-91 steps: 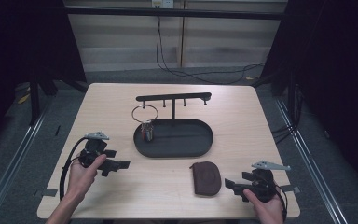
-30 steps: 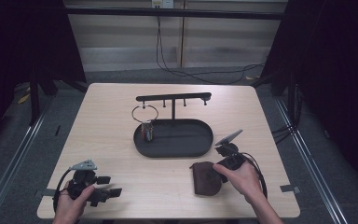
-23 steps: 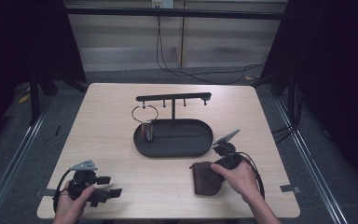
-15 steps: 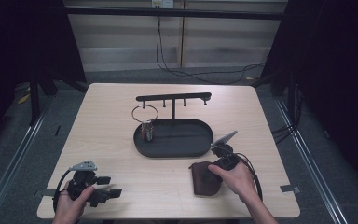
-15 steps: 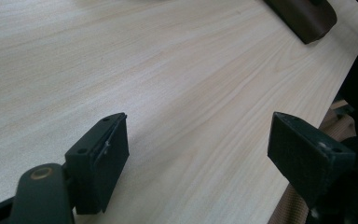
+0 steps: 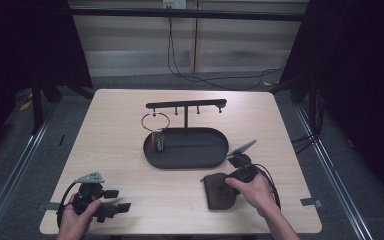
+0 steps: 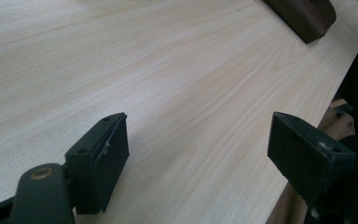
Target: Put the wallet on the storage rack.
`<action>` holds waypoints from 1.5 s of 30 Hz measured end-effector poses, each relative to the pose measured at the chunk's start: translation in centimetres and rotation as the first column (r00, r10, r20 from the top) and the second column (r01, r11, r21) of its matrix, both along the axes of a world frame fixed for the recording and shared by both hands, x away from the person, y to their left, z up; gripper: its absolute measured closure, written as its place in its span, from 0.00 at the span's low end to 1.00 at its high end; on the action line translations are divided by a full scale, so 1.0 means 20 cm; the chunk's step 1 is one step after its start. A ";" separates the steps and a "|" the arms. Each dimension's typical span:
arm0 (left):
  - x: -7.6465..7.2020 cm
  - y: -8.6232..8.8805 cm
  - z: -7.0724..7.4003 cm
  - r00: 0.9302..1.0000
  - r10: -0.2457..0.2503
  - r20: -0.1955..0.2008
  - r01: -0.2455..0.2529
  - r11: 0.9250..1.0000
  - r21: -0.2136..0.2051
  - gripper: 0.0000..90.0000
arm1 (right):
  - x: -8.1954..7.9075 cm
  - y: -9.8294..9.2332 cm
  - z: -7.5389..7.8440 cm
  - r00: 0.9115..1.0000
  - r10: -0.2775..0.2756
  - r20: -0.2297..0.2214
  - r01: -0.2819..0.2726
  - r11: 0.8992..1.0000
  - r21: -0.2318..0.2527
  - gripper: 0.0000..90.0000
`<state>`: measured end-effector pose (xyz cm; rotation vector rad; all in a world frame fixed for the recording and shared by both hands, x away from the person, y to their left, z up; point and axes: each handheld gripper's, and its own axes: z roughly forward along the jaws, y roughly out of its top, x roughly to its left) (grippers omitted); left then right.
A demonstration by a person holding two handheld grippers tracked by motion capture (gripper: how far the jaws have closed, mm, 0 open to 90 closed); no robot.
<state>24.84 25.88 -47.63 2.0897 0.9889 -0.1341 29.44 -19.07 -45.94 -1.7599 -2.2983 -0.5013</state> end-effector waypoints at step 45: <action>0.01 0.00 0.00 1.000 -0.002 -0.004 0.002 1.000 -0.002 0.23 | 0.05 -0.02 0.24 0.998 0.014 0.062 -0.009 0.997 -0.077 0.90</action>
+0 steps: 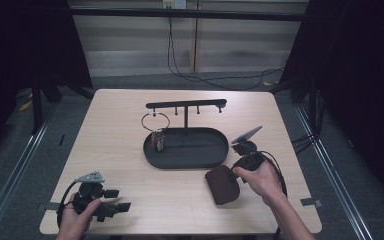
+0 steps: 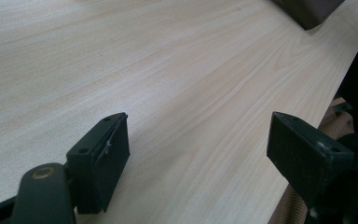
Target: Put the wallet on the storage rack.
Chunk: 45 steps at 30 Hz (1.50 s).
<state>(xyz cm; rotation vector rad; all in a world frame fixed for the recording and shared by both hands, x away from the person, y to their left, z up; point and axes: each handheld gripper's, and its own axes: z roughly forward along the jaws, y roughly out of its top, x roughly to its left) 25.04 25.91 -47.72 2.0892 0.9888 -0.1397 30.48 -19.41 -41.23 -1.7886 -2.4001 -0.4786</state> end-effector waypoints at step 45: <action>0.00 0.01 0.01 1.000 -0.012 0.007 0.012 1.000 0.003 0.23 | 0.09 0.06 0.32 1.000 0.010 0.020 -0.006 0.986 -0.166 0.92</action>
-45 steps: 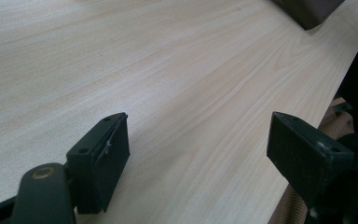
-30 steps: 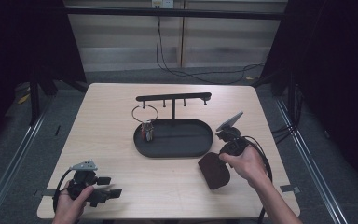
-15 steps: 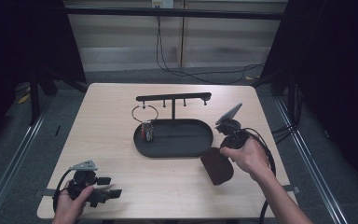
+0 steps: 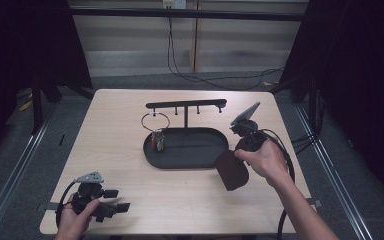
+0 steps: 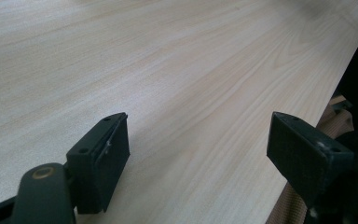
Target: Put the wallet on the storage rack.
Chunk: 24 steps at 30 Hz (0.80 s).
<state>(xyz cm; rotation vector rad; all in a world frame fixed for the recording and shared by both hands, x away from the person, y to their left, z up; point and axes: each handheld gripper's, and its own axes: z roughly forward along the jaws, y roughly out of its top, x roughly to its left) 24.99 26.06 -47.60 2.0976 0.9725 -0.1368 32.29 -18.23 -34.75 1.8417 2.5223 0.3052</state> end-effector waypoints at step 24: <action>-0.01 -0.01 0.00 1.000 -0.008 -0.004 0.008 1.000 -0.002 0.23 | 0.17 0.02 0.04 0.999 -0.032 0.017 0.030 0.997 0.069 0.92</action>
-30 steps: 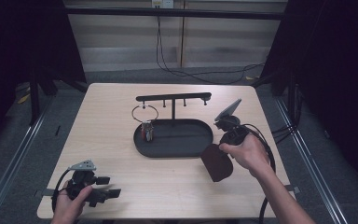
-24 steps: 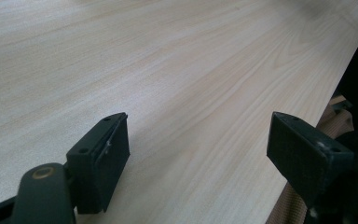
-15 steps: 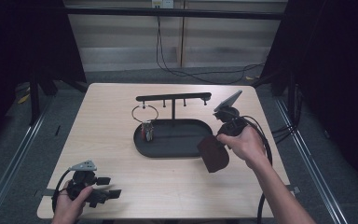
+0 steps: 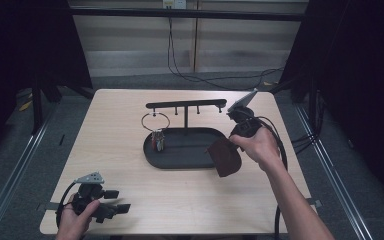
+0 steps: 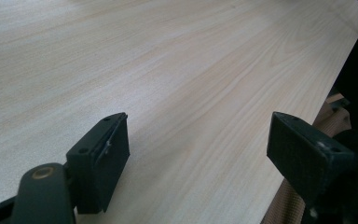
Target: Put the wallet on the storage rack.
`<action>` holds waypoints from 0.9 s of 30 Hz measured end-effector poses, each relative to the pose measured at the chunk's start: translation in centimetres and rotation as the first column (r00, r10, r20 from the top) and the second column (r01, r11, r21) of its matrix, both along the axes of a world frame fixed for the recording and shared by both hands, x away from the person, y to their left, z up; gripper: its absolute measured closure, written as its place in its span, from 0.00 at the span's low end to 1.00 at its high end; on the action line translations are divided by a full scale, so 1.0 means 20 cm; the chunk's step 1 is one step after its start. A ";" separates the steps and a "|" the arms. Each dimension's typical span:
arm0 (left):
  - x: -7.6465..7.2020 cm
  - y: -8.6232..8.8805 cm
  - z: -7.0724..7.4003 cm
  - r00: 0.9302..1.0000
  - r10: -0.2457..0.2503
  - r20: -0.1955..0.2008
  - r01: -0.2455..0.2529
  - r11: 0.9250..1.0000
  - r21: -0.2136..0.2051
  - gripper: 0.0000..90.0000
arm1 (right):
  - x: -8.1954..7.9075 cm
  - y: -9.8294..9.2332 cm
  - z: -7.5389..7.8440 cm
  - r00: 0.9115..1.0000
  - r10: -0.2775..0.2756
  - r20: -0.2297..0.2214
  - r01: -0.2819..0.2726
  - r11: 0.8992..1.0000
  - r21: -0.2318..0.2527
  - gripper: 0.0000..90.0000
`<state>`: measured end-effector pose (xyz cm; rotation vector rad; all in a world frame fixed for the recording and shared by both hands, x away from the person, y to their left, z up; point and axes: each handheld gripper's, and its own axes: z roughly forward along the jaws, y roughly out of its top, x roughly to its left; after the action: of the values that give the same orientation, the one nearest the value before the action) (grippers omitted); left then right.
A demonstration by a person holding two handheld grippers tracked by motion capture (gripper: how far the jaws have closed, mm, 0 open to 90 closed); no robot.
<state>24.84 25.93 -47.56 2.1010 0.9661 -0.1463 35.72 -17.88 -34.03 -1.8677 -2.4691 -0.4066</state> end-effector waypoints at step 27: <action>0.01 0.00 0.00 1.000 0.007 -0.007 -0.007 1.000 -0.008 0.22 | 0.23 0.02 -0.06 0.996 -0.088 0.023 0.085 0.993 0.080 0.92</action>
<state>24.95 26.02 -47.60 2.0909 0.9760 -0.1540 40.38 -17.50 -35.25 -1.9557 -2.3571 -0.5275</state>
